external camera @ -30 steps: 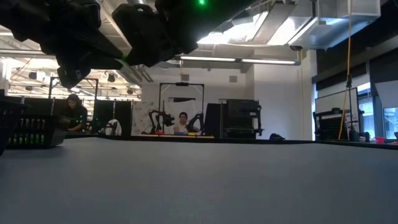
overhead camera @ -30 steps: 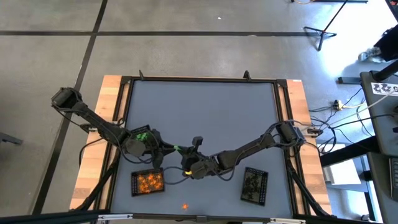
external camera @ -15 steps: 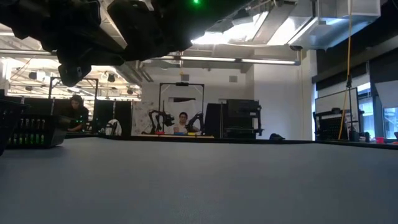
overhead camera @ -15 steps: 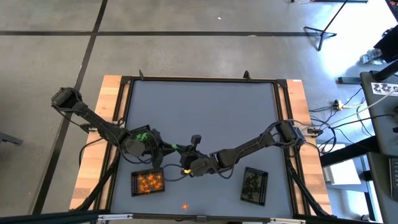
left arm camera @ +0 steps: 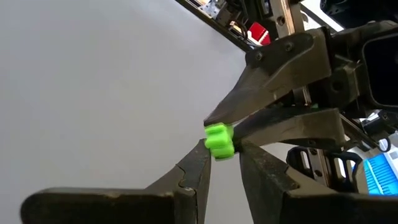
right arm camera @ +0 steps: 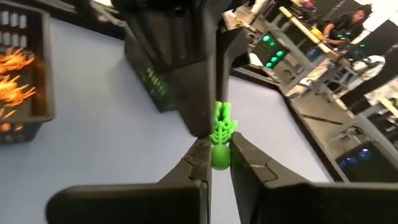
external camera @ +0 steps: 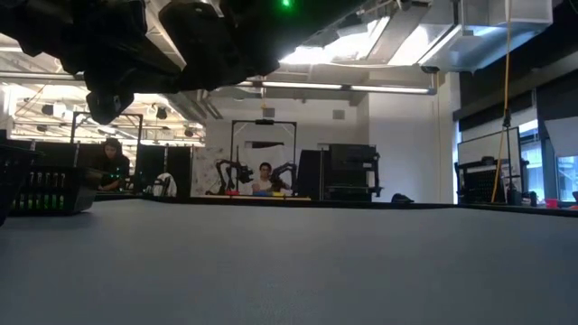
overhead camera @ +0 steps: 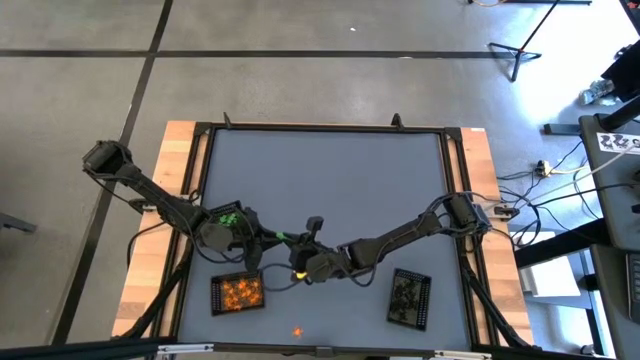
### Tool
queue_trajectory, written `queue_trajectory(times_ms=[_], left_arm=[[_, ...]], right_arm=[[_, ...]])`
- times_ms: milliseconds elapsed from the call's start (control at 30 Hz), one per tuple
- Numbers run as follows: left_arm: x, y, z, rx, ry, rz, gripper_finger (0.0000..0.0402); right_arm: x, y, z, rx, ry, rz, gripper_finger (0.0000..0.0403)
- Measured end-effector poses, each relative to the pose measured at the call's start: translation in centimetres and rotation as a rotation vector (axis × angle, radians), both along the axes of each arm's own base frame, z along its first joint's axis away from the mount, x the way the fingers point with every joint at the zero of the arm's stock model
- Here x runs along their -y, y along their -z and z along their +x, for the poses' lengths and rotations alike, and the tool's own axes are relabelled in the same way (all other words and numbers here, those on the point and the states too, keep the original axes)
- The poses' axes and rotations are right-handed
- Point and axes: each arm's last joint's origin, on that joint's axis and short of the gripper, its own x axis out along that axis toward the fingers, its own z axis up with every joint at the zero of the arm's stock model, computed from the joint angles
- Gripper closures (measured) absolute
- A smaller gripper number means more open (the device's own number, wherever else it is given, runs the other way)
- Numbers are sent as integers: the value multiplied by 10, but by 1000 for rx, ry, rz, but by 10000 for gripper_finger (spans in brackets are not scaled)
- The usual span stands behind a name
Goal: Sort Halloween decoration
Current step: Put the green skeleton toy into the top black bin
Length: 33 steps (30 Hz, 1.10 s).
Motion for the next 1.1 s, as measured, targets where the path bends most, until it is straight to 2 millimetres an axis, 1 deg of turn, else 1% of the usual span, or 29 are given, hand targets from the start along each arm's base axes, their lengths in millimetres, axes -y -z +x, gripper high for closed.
queue_trajectory(times_ms=[333,533,600,733,800,867,933,1100], left_arm=[[1,0,0,1,5,0,321],[1,0,-1,-4,16,31,325],[1,0,-1,-6,18,43,337],[1,0,-1,-9,13,65,383],[1,1,-1,-13,13,68,393],[1,1,-1,-15,13,81,393],[1,1,-1,-15,18,91,397],[1,0,-1,-14,15,117,401]], right_arm=[[-1,1,-1,-15,-5,-5,370],[-1,1,-1,-18,-16,1,370],[-1,1,-1,-19,-19,2,370],[-1,2,-1,-25,-24,1,370],[-1,3,-1,-43,-51,-10,368],[-1,3,-1,-48,-56,-11,358],[-1,4,-1,-58,-63,-12,340],[-1,6,-2,-80,-78,-13,267]])
